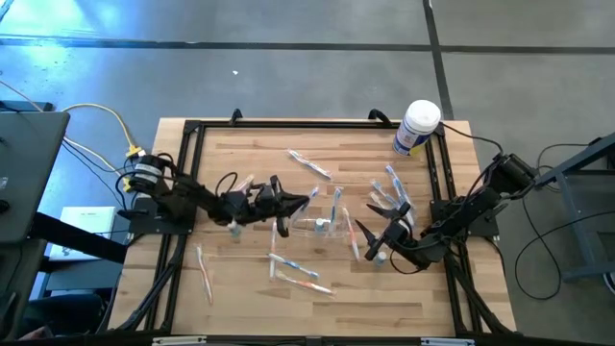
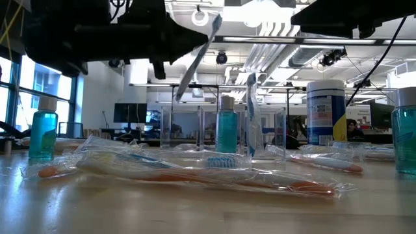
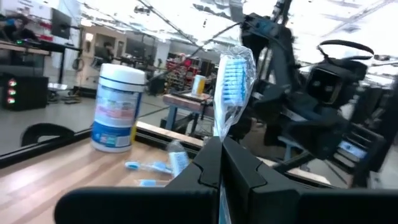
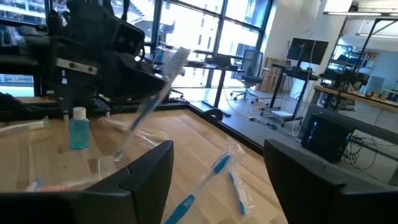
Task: Pick & Place toothbrushing station
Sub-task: Put the blue toothbrush into the transparent organizer, then put the blue mouthwash bottle into the transparent organizer
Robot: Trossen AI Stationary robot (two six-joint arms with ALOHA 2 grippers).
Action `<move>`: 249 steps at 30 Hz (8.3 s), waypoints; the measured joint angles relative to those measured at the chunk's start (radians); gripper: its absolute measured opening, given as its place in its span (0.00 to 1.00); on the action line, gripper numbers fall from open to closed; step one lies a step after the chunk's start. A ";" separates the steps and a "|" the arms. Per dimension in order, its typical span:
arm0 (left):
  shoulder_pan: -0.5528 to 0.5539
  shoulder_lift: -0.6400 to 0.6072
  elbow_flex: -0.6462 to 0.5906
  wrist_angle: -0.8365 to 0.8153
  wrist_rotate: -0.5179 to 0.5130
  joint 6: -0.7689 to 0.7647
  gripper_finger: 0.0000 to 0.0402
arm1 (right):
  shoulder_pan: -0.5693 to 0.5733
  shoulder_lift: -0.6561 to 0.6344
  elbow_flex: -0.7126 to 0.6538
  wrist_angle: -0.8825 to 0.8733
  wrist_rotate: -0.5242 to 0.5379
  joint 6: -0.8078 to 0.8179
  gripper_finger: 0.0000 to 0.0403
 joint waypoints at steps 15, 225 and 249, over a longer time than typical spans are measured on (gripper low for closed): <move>-0.047 0.047 0.000 -0.012 0.017 0.007 0.01 | 0.000 0.000 0.000 0.000 0.000 0.028 0.59; -0.017 -0.386 0.320 -2.493 0.415 -1.142 0.22 | 0.000 0.000 0.000 -0.026 -0.026 0.047 0.59; -0.173 -0.431 0.686 -2.268 0.252 -0.969 0.22 | 0.000 0.000 0.000 -0.026 -0.026 0.047 0.59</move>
